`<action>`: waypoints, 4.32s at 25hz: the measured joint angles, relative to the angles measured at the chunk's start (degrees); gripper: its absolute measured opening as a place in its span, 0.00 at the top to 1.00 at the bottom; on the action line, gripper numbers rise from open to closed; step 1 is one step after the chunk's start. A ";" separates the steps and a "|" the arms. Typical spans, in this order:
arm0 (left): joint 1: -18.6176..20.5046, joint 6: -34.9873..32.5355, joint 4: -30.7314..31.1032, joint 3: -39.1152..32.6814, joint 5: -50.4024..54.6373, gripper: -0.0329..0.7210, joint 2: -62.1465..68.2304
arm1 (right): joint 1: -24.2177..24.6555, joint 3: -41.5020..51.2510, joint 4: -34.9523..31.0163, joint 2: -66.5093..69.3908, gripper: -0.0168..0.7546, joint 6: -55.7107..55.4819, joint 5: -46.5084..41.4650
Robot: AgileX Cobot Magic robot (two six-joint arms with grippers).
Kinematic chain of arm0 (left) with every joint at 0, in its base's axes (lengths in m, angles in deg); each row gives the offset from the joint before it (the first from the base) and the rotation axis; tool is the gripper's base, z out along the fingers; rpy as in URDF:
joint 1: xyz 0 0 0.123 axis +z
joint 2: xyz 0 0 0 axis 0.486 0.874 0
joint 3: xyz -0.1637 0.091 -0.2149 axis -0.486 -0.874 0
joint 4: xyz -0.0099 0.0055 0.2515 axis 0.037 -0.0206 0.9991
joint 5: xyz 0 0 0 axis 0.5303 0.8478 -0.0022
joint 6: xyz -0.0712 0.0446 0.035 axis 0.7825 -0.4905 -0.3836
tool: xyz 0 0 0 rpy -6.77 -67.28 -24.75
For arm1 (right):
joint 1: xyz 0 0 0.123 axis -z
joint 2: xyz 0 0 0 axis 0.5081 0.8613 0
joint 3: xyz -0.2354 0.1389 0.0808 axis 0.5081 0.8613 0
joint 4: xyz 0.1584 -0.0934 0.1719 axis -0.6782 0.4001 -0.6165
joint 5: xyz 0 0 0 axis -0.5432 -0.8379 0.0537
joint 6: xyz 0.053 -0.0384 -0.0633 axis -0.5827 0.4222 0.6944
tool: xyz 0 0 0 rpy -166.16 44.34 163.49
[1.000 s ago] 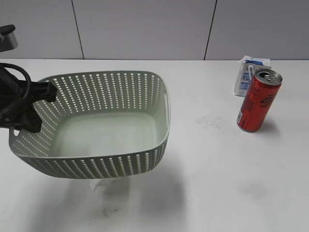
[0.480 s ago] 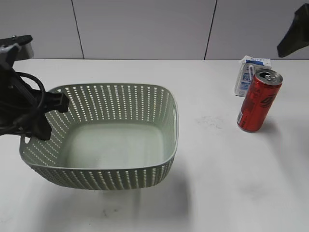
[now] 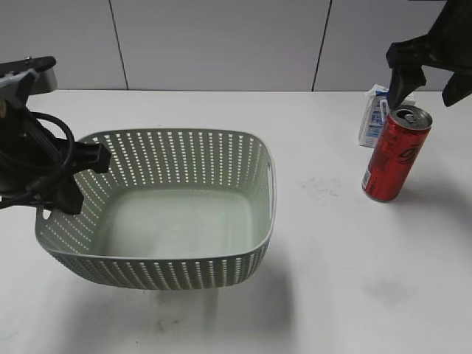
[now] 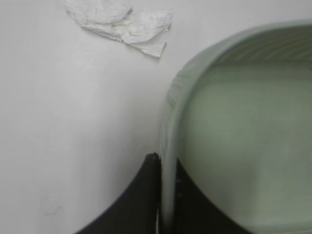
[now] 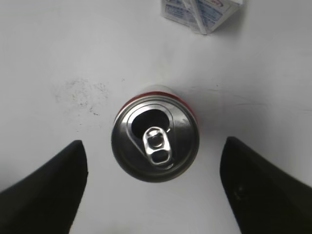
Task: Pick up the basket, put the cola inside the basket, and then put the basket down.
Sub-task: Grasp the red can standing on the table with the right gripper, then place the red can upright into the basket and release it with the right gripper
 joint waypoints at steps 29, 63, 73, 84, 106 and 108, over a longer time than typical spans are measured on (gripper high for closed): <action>-0.11 -0.05 -0.17 0.00 -1.06 0.96 0.00 | 0.00 -0.46 2.23 8.21 0.17 -2.35 2.40; -0.11 -0.05 -0.33 0.00 -1.30 0.96 0.00 | 0.00 4.51 -22.55 -19.08 0.33 7.62 -3.97; -0.60 -0.05 -0.34 5.23 0.02 0.96 7.18 | -8.38 12.41 -39.13 -27.83 0.33 16.63 2.14; -4.36 -0.05 -0.64 6.97 -0.33 0.96 10.69 | -23.39 12.41 -33.74 -13.13 0.33 14.28 9.74; -4.36 -0.05 -0.64 6.97 -0.91 0.96 10.75 | -25.95 8.40 -27.38 -5.32 0.18 18.32 8.86; -4.36 -0.05 -0.64 6.97 -0.79 0.96 10.80 | -25.95 4.88 -22.62 -5.32 0.17 16.08 7.35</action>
